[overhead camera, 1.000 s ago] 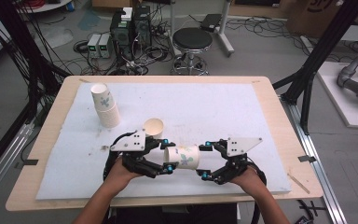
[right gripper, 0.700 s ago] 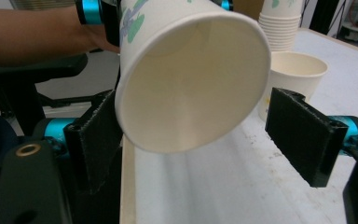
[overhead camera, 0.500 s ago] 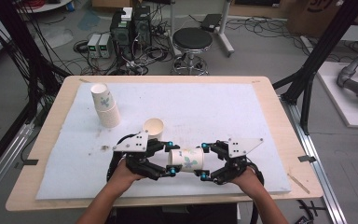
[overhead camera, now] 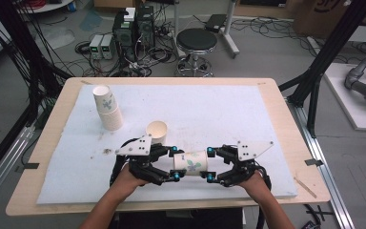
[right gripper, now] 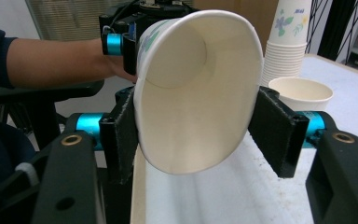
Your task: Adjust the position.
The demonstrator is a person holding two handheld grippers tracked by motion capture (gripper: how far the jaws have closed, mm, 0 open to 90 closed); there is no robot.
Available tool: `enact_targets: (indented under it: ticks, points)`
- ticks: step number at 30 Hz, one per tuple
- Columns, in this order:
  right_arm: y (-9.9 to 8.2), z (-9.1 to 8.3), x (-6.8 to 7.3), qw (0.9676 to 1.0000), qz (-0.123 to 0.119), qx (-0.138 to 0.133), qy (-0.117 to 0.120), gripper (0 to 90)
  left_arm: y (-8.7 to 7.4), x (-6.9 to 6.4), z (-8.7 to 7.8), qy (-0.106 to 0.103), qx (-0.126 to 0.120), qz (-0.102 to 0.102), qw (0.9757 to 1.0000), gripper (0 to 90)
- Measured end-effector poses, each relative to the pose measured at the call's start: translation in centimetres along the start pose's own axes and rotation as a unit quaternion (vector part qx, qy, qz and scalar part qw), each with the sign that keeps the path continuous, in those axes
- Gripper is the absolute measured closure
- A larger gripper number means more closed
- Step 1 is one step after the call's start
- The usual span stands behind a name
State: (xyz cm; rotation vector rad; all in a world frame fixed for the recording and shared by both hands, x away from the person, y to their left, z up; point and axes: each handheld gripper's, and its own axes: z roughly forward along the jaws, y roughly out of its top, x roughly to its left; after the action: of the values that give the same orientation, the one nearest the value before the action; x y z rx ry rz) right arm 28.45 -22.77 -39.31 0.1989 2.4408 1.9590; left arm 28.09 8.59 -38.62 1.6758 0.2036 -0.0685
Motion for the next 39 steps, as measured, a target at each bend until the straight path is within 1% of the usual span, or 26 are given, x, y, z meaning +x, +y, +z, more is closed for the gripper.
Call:
enact_targets:
  ticks: [2, 3, 4, 5, 6, 7, 10, 13, 15, 16, 17, 19, 20, 21, 22, 24, 25, 26, 27, 29, 31, 32, 35, 37, 38, 39]
  points:
    - [0.2, -0.1, 0.0, 1.0000, 0.002, 0.009, 0.001, 37.6, 0.2, -0.1, 0.1, 0.019, 0.019, -0.006, 0.9996, 23.4]
    - [0.4, -0.1, 0.1, 0.9998, 0.000, 0.019, -0.003, 37.5, 0.2, -0.2, 0.2, 0.025, 0.027, -0.006, 0.9993, 17.8]
    - [0.5, -0.1, 0.1, 0.9996, -0.001, 0.028, -0.008, 37.2, 0.3, -0.2, 0.2, 0.030, 0.037, -0.006, 0.9988, 15.8]
    - [0.7, -0.1, 0.0, 0.9991, -0.003, 0.041, -0.013, 36.6, 0.4, -0.3, 0.2, 0.033, 0.049, -0.003, 0.9983, 15.5]
    - [0.9, -0.2, 0.0, 0.9985, 0.001, 0.052, -0.016, 36.2, 0.4, -0.3, 0.2, 0.036, 0.055, 0.000, 0.9978, 15.0]
    - [1.0, -0.2, -0.1, 0.9981, 0.001, 0.058, -0.018, 36.2, 0.5, -0.3, 0.2, 0.038, 0.061, 0.002, 0.9974, 14.8]
    - [1.4, -0.1, -0.3, 0.9954, -0.009, 0.091, -0.027, 36.2, 0.7, -0.2, 0.0, 0.046, 0.076, 0.008, 0.9960, 14.8]
    - [2.0, 0.2, -0.4, 0.9918, -0.018, 0.123, -0.028, 36.1, 0.9, -0.1, 0.0, 0.058, 0.100, 0.016, 0.9931, 14.8]
    - [2.7, 0.5, -0.4, 0.9876, -0.030, 0.151, -0.030, 36.0, 1.0, -0.1, 0.1, 0.065, 0.121, 0.026, 0.9902, 15.0]
    - [2.9, 0.6, -0.4, 0.9865, -0.034, 0.157, -0.030, 35.8, 1.1, -0.2, 0.2, 0.070, 0.136, 0.032, 0.9877, 15.1]
    - [3.2, 0.7, -0.4, 0.9842, -0.038, 0.171, -0.029, 35.7, 1.1, -0.2, 0.3, 0.070, 0.145, 0.038, 0.9862, 15.1]
    - [3.8, 1.1, -0.4, 0.9797, -0.046, 0.193, -0.030, 35.3, 1.1, -0.2, 0.6, 0.068, 0.156, 0.042, 0.9846, 15.1]
    - [4.0, 1.2, -0.5, 0.9781, -0.050, 0.200, -0.032, 35.3, 1.1, -0.2, 0.8, 0.068, 0.164, 0.047, 0.9829, 15.2]
    - [4.3, 1.4, -0.4, 0.9755, -0.055, 0.211, -0.029, 35.3, 1.1, -0.2, 0.9, 0.068, 0.170, 0.050, 0.9818, 15.3]
    - [4.5, 1.6, -0.4, 0.9738, -0.060, 0.217, -0.030, 35.2, 1.1, -0.1, 1.0, 0.067, 0.174, 0.050, 0.9812, 15.3]
    - [5.1, 2.1, -0.3, 0.9688, -0.070, 0.236, -0.026, 35.2, 1.2, -0.1, 1.2, 0.065, 0.178, 0.052, 0.9806, 15.3]
    - [5.3, 2.2, -0.3, 0.9670, -0.074, 0.242, -0.027, 35.2, 1.2, 0.0, 1.3, 0.065, 0.178, 0.051, 0.9805, 15.4]
    - [5.6, 2.4, -0.2, 0.9641, -0.078, 0.252, -0.028, 35.2, 1.3, 0.0, 1.4, 0.066, 0.183, 0.053, 0.9795, 15.4]
    - [5.9, 2.7, -0.2, 0.9604, -0.084, 0.264, -0.028, 35.1, 1.3, 0.0, 1.4, 0.066, 0.184, 0.054, 0.9793, 15.4]
    - [6.3, 3.0, -0.1, 0.9551, -0.091, 0.281, -0.025, 35.1, 1.3, 0.1, 1.5, 0.065, 0.190, 0.057, 0.9780, 15.4]
    - [6.7, 3.3, -0.1, 0.9507, -0.097, 0.293, -0.026, 35.0, 1.3, 0.0, 1.6, 0.065, 0.193, 0.055, 0.9775, 15.4]
    - [6.8, 3.4, -0.1, 0.9481, -0.100, 0.301, -0.026, 35.1, 1.4, 0.1, 1.6, 0.065, 0.197, 0.057, 0.9765, 15.5]
    - [7.2, 3.8, -0.1, 0.9423, -0.105, 0.317, -0.026, 35.1, 1.3, 0.2, 1.7, 0.063, 0.206, 0.057, 0.9748, 15.7]
    - [7.5, 4.1, 0.0, 0.9388, -0.110, 0.326, -0.025, 35.1, 1.3, 0.2, 1.8, 0.062, 0.217, 0.060, 0.9724, 15.8]
    - [7.5, 4.2, 0.0, 0.9371, -0.111, 0.330, -0.023, 35.1, 1.3, 0.2, 1.8, 0.061, 0.217, 0.059, 0.9724, 15.8]
    - [7.7, 4.4, 0.1, 0.9349, -0.113, 0.336, -0.023, 35.0, 1.3, 0.2, 1.9, 0.060, 0.220, 0.060, 0.9717, 16.1]
